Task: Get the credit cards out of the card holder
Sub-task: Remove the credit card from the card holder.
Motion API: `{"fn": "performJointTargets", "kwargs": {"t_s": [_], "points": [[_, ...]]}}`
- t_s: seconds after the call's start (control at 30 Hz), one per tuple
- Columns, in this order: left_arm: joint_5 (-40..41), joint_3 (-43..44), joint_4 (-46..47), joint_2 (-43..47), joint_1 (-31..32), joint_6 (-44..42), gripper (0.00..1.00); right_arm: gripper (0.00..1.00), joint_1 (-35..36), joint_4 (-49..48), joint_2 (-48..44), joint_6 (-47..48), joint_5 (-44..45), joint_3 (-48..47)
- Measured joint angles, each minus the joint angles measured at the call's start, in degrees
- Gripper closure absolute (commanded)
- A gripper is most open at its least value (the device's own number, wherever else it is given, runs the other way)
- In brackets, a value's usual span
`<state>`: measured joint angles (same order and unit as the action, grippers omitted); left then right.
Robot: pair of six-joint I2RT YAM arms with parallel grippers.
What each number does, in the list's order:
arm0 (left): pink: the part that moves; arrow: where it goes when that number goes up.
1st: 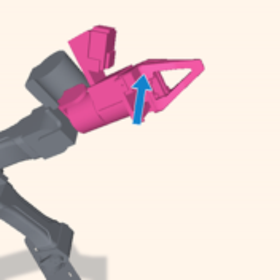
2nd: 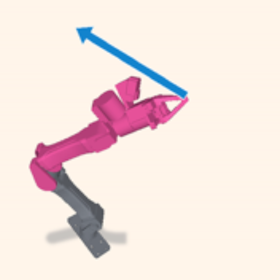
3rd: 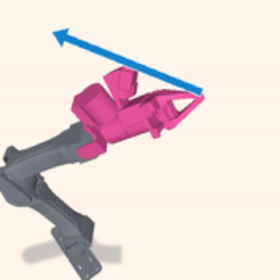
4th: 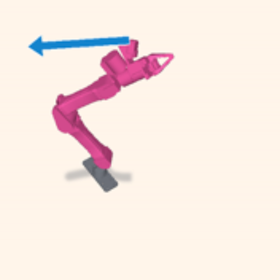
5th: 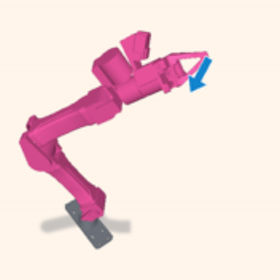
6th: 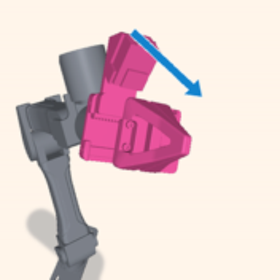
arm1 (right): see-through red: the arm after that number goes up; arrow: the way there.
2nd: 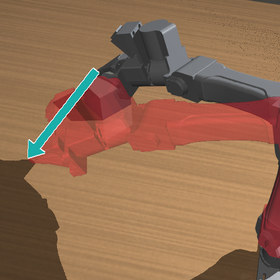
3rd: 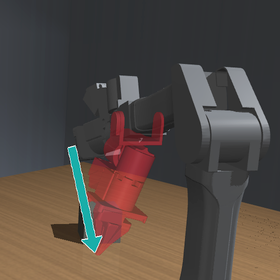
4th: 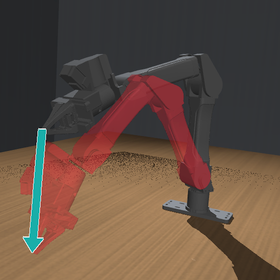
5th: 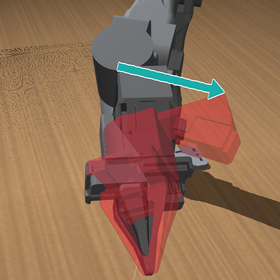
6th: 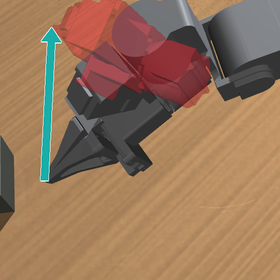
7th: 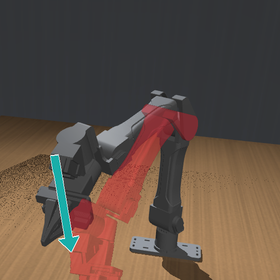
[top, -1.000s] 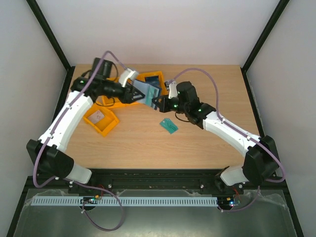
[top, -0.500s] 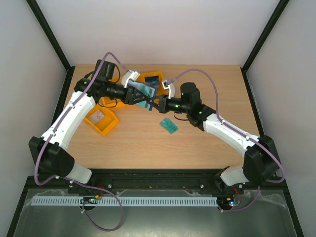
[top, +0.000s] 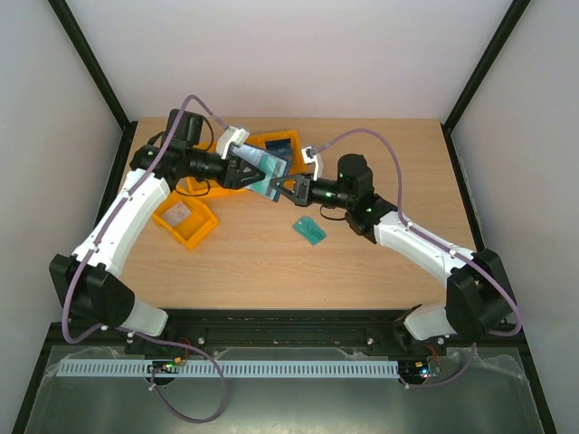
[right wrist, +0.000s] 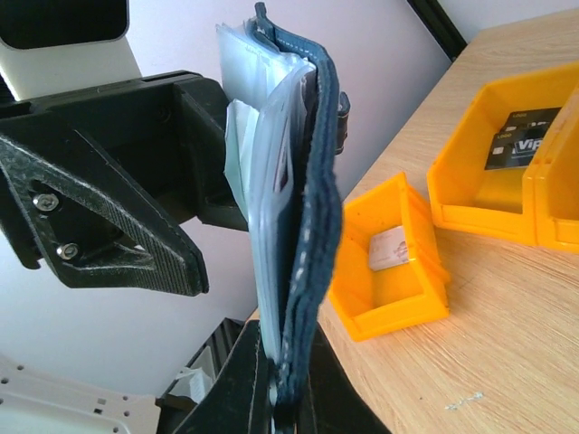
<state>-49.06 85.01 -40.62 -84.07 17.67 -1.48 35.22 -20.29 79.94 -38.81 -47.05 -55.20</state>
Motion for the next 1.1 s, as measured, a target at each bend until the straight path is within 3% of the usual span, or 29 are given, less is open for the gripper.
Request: {"fn": "performJointTargets", "kwargs": {"t_s": [0.27,0.6,0.83,1.1], "points": [[-6.45,0.11,-0.44,0.07,-1.03,-2.1,0.69,0.98,-0.72,-5.35,0.31,-5.03,-3.26,0.76],[-8.33,1.44,-1.51,-0.26,-1.95,-4.22,0.61,0.98,-1.38,-10.88,2.95,-8.61,-5.42,0.72],[-6.38,4.2,0.17,-1.11,-1.44,-0.7,0.97,0.98,-1.7,-15.21,6.58,-10.93,-3.93,-0.52],[-5.84,5.05,1.29,-1.38,-1.49,0.13,0.98,0.98,-1.73,-17.73,6.93,-11.98,-3.41,-0.59]]}}
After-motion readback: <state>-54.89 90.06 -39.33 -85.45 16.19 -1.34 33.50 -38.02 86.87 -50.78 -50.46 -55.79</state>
